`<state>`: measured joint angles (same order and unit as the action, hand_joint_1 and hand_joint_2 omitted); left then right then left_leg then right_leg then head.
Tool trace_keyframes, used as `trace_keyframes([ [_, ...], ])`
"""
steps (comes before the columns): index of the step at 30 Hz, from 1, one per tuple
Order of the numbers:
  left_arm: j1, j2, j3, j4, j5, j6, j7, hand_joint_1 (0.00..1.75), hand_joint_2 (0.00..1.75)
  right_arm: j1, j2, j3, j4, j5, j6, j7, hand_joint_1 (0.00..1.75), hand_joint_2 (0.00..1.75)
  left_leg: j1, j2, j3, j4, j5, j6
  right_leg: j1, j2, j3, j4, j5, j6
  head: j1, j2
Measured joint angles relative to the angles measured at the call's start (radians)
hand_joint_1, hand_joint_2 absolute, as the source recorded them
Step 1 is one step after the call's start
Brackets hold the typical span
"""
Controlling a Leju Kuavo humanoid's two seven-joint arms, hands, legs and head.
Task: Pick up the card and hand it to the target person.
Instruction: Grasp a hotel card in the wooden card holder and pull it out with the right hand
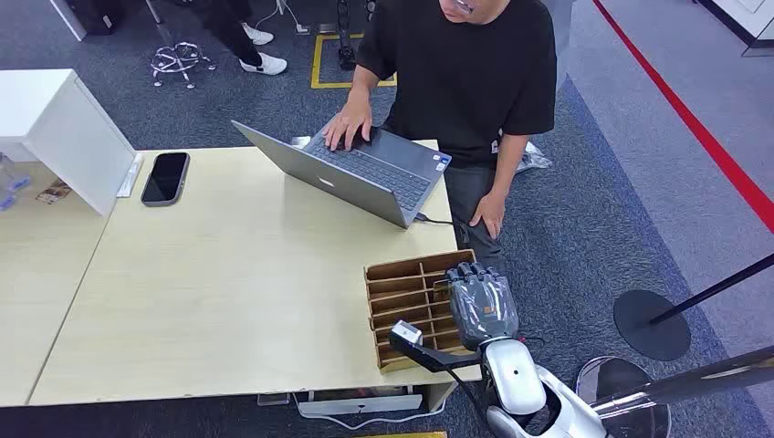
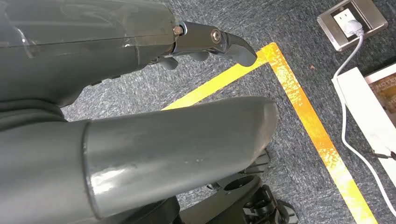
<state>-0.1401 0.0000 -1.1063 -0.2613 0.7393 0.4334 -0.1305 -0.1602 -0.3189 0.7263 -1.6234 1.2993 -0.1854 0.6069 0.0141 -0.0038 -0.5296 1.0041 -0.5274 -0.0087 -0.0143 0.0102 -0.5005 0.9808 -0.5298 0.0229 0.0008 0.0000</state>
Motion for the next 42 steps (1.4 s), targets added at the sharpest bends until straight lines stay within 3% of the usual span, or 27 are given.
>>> trace_keyframes([
  [7, 0.0, 0.0, 0.0, 0.0, 0.0, 0.0, 0.0, 0.0, 0.0, -0.003, 0.002, 0.003, 0.011, -0.001, 0.004, -0.001, 1.05, 1.75, 0.0, 0.0, 0.0, 0.0, 0.0, 0.0, 0.0, 0.0, 0.0, 0.0, 0.0, 0.0, 0.0, 0.0],
  [13, 0.0, 0.0, 0.0, 0.0, -0.001, 0.0, 0.001, 0.0, 0.0, -0.011, 0.006, 0.004, 0.018, -0.003, 0.007, -0.001, 1.36, 1.75, 0.0, 0.0, 0.0, 0.0, 0.0, 0.0, 0.0, 0.0, 0.0, 0.0, 0.0, 0.0, 0.0, 0.0],
  [28, 0.0, 0.0, 0.0, 0.0, -0.002, 0.0, 0.002, 0.0, 0.0, -0.016, 0.011, 0.004, 0.024, -0.003, 0.007, -0.001, 1.48, 1.75, 0.0, 0.0, 0.0, 0.0, 0.0, 0.0, 0.0, 0.0, 0.0, 0.0, 0.0, 0.0, 0.0, 0.0],
  [35, 0.0, 0.0, 0.0, 0.0, -0.002, 0.0, 0.002, 0.0, 0.0, -0.016, 0.011, 0.004, 0.024, -0.003, 0.005, -0.001, 1.59, 1.75, 0.0, 0.0, 0.0, 0.0, 0.0, 0.0, 0.0, 0.0, 0.0, 0.0, 0.0, 0.0, 0.0, 0.0],
  [39, 0.0, 0.0, 0.0, 0.0, -0.005, 0.0, 0.002, 0.0, 0.0, -0.017, 0.011, 0.004, 0.024, -0.003, -0.003, -0.001, 1.75, 1.75, 0.0, 0.0, 0.0, 0.0, 0.0, 0.0, 0.0, 0.0, 0.0, 0.0, 0.0, 0.0, 0.0, 0.0],
  [42, 0.0, 0.0, 0.0, 0.0, -0.008, 0.0, 0.002, 0.0, 0.0, -0.017, 0.011, 0.003, 0.024, 0.002, -0.022, 0.0, 1.75, 1.75, 0.0, 0.0, 0.0, 0.0, 0.0, 0.0, 0.0, 0.0, 0.0, 0.0, 0.0, 0.0, 0.0, 0.0],
])
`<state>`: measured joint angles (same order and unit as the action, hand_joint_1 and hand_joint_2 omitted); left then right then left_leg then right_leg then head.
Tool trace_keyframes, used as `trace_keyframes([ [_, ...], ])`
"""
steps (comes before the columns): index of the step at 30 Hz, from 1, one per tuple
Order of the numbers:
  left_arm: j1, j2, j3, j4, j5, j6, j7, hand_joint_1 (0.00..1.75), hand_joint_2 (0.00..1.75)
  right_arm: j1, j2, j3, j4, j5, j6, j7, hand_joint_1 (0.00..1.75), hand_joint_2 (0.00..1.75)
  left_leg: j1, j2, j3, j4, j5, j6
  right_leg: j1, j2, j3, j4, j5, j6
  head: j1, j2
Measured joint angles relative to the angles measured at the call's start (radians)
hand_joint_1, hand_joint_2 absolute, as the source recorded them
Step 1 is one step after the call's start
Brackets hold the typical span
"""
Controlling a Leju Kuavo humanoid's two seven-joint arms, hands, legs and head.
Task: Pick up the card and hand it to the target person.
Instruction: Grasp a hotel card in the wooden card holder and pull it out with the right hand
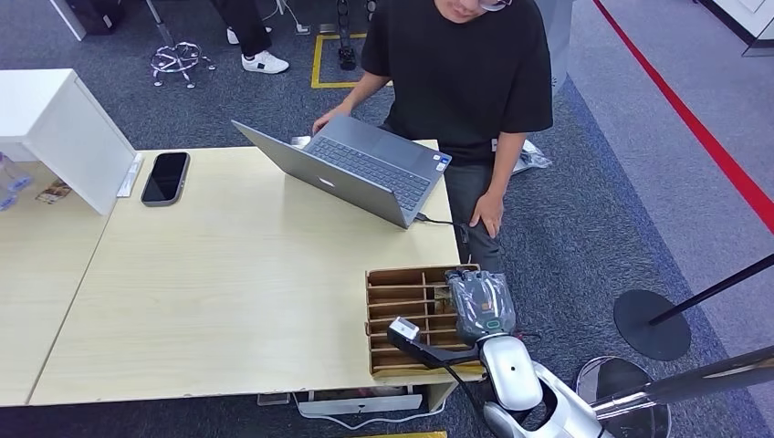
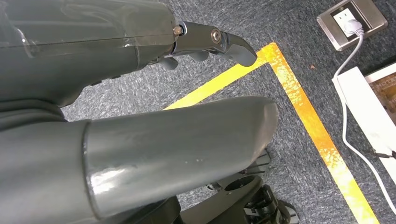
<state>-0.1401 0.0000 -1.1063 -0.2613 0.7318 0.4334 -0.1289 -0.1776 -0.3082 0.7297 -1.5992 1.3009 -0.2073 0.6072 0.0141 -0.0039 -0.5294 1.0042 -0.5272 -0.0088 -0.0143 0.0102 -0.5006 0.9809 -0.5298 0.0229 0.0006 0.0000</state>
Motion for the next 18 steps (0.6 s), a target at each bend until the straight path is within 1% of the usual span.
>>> trace_keyframes([
  [6, 0.0, 0.0, 0.0, 0.0, -0.001, 0.0, -0.002, 0.0, 0.0, 0.0, -0.001, -0.006, -0.014, 0.018, -0.015, 0.006, 1.75, 1.75, 0.0, 0.0, 0.0, 0.0, 0.0, 0.0, 0.0, 0.0, 0.0, 0.0, 0.0, 0.0, 0.0, 0.0],
  [18, 0.0, 0.0, 0.0, 0.0, -0.001, 0.0, -0.006, 0.0, 0.0, 0.0, -0.01, -0.033, -0.122, 0.073, -0.012, 0.012, 1.75, 1.75, 0.0, 0.0, 0.0, 0.0, 0.0, 0.0, 0.0, 0.0, 0.0, 0.0, 0.0, 0.0, 0.0, 0.0],
])
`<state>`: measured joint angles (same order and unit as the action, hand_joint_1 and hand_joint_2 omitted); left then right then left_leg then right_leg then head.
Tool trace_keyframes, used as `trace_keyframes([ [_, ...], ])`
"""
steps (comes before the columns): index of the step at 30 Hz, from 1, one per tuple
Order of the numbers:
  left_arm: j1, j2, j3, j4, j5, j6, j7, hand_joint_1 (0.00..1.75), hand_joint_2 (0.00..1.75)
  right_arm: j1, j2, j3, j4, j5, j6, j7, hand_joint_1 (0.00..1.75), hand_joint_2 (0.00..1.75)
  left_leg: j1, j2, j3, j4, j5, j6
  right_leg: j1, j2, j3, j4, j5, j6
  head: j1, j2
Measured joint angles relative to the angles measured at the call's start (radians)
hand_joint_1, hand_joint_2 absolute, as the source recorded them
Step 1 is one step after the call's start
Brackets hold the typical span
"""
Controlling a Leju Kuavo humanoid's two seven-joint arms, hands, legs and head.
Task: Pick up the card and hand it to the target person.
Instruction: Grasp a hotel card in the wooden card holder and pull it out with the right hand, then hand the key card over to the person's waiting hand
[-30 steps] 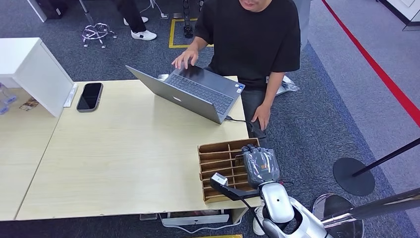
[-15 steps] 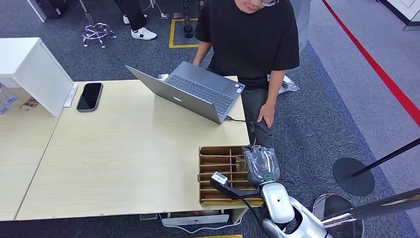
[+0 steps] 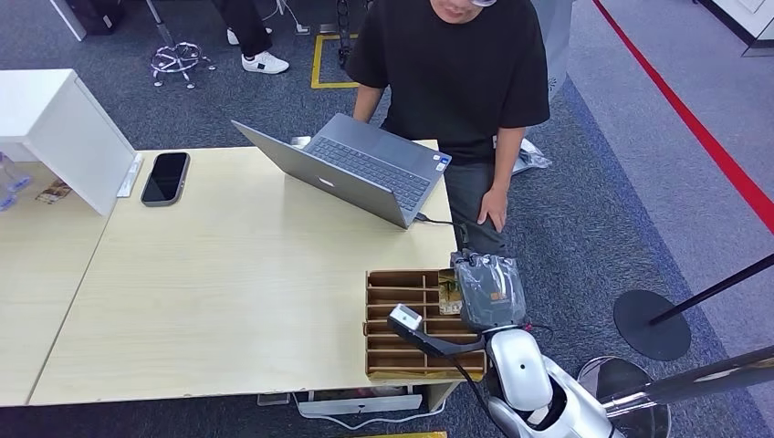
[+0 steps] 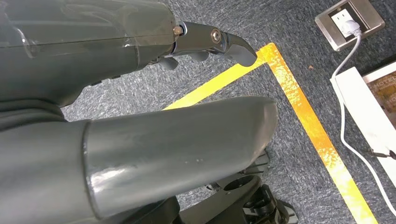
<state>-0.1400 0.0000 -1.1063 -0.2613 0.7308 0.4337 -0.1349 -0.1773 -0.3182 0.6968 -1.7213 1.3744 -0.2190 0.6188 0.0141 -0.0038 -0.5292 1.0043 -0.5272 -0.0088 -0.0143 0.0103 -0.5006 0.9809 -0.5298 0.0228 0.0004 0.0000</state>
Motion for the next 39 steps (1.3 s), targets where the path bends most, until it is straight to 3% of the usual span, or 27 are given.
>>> trace_keyframes([
  [25, -0.003, 0.0, 0.0, 0.0, -0.009, -0.001, 0.005, 0.0, 0.0, -0.048, -0.031, -0.045, -0.151, 0.015, 0.021, -0.007, 1.75, 1.75, 0.0, 0.0, 0.0, 0.0, 0.0, 0.0, 0.0, 0.0, 0.0, 0.0, 0.0, 0.0, 0.0, 0.0],
  [39, -0.034, -0.009, -0.003, 0.0, -0.05, -0.021, 0.033, 0.0, 0.0, -0.184, -0.068, -0.082, -0.113, -0.158, -0.016, -0.013, 1.75, 1.75, 0.0, 0.0, 0.0, 0.0, 0.0, 0.0, 0.0, 0.0, 0.0, 0.0, 0.001, 0.0, 0.0, 0.0],
])
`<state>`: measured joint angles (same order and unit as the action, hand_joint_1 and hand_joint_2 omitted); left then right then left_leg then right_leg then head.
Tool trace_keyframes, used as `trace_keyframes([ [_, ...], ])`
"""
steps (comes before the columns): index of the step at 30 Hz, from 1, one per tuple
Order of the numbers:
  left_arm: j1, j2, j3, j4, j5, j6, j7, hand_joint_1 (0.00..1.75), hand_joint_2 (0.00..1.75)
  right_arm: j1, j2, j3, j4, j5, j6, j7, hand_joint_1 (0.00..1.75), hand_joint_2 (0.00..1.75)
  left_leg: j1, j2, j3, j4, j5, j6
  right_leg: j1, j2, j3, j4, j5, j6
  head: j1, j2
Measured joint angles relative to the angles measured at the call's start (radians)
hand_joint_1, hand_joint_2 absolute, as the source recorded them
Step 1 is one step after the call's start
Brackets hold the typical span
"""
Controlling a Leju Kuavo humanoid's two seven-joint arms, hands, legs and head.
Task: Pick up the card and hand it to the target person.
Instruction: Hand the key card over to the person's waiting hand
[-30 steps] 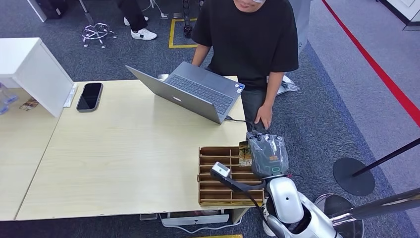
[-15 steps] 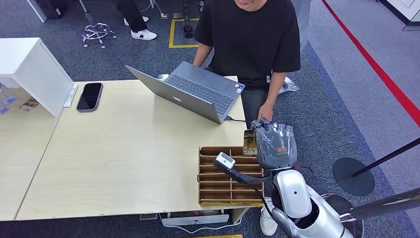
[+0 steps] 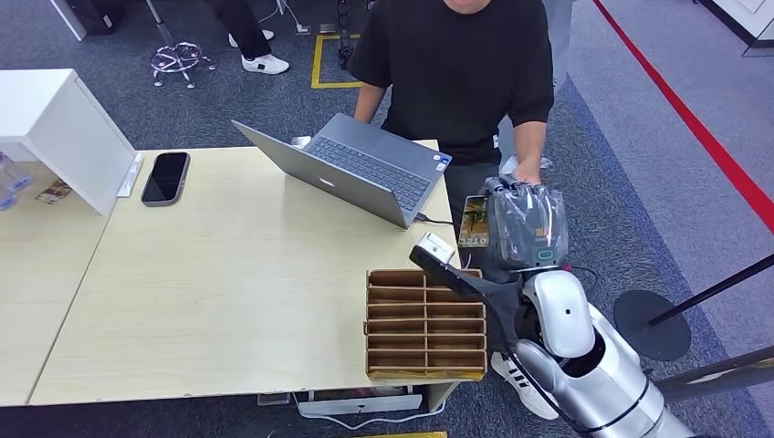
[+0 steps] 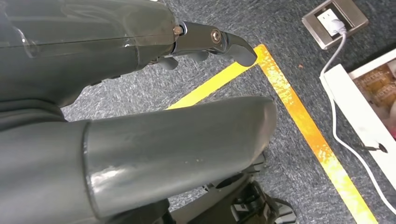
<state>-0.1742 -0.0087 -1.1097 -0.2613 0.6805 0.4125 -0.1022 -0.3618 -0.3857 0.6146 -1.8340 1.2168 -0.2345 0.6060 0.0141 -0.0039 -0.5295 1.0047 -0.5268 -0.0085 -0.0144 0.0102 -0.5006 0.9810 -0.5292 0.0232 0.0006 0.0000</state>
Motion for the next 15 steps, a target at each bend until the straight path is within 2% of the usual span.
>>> trace_keyframes([
  [11, -0.011, -0.006, -0.014, 0.0, -0.025, -0.01, 0.021, 0.0, 0.0, -0.067, -0.046, -0.035, 0.084, -0.013, -0.056, 0.022, 1.75, 1.75, 0.0, 0.0, 0.0, 0.0, 0.0, 0.0, 0.0, 0.0, 0.0, 0.0, 0.0, 0.0, 0.0, 0.0],
  [15, -0.017, -0.007, -0.025, 0.0, -0.034, -0.013, 0.027, 0.0, 0.0, -0.07, -0.079, -0.056, 0.146, 0.086, -0.1, 0.039, 1.75, 1.75, 0.0, 0.0, 0.0, 0.0, 0.0, 0.0, 0.0, 0.0, 0.0, 0.0, 0.0, 0.0, 0.0, 0.0],
])
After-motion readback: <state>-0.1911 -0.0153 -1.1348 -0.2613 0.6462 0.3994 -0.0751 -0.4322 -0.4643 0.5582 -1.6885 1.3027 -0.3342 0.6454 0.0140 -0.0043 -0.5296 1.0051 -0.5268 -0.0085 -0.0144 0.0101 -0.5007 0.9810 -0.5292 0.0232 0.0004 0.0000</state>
